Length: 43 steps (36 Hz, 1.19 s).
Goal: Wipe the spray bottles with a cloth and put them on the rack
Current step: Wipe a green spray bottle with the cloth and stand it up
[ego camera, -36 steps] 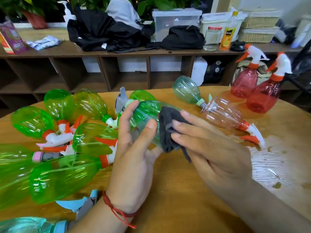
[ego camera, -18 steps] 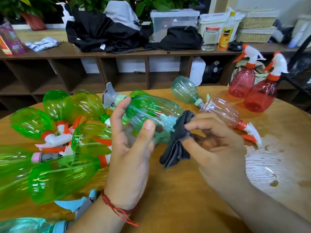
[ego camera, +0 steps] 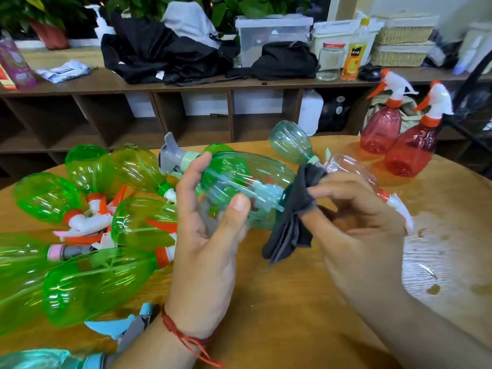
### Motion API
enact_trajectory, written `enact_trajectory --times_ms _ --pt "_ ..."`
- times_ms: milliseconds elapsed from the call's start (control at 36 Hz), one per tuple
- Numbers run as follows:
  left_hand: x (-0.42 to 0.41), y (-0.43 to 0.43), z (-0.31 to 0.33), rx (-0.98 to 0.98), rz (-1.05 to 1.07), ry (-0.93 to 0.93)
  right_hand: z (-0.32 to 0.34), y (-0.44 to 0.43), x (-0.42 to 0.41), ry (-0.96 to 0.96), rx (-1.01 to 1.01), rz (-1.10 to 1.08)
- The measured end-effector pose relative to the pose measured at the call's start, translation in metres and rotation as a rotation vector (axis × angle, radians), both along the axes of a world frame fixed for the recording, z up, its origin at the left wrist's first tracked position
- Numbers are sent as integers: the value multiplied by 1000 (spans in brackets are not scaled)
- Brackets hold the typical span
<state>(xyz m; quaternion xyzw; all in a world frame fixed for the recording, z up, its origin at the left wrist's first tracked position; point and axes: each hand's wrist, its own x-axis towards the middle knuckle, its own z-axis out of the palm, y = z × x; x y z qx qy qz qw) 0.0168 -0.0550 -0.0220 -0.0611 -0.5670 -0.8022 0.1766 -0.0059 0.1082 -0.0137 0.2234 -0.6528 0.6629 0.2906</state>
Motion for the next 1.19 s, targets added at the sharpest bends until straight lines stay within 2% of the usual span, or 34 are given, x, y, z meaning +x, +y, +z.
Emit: enact_trajectory --times_ms 111,194,306,389,472,667,806,861,972,1083,1139,1194 --pt "2 -2 -4 -118 32 34 -1 5 -9 -132 -93 -12" --pt "0 -4 -2 -103 47 45 -8 3 -10 -231 -23 45" --pt "-1 -2 2 25 12 18 -8 -3 -3 -155 16 101" --pt "1 2 2 52 -33 13 1 0 -1 -78 -32 47" --pt "3 5 -2 53 -52 30 2 2 -5 -151 -103 4" --pt "-4 -3 -3 35 39 102 -10 -3 -9 -490 -90 188" --pt "-8 -5 -4 -200 146 208 -7 -6 -4 -695 -342 545" --pt "-7 -3 -1 -266 193 248 -8 -6 -4 -654 -320 510" --pt "-6 -2 -2 -258 219 267 -10 0 -5 -467 -274 297" --pt "-5 -3 -4 -297 154 264 -7 6 -7 -135 45 58" --pt "-6 -7 -5 -276 106 266 -7 8 -12 -164 98 32" --pt "-6 -9 -6 -236 55 263 -3 11 -16 -333 25 72"
